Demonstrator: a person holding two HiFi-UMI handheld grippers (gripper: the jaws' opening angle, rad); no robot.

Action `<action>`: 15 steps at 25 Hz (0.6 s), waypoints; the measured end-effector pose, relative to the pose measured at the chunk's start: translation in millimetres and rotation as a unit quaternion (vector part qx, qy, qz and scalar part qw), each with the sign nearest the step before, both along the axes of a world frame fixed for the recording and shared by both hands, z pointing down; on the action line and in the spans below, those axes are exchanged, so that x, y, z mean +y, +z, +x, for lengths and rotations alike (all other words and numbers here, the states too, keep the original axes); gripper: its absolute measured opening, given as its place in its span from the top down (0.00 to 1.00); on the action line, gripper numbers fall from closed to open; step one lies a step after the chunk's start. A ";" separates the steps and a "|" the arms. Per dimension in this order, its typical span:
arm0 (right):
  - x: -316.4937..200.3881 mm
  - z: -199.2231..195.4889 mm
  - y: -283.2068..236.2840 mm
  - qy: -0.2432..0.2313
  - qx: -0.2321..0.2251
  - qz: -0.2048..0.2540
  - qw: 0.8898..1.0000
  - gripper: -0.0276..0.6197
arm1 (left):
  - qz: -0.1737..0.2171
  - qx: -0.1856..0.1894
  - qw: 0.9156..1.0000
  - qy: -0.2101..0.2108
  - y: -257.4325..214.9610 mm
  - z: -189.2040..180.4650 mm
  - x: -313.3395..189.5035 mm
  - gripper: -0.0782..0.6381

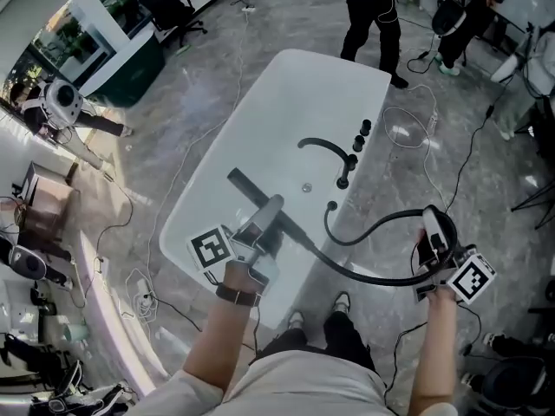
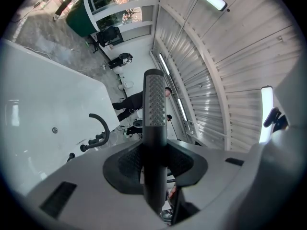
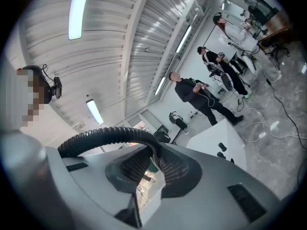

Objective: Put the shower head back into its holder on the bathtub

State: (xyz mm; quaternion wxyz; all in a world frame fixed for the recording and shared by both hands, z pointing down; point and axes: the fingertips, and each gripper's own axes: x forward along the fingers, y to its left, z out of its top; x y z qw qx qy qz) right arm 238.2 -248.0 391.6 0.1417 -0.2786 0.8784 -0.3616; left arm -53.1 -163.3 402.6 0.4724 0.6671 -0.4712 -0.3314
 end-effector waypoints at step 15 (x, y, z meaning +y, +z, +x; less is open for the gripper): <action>-48.3 -61.0 -77.7 -0.054 0.086 0.211 0.972 0.85 | 0.001 -0.239 0.960 -0.148 -47.8 -64.8 15.6 0.72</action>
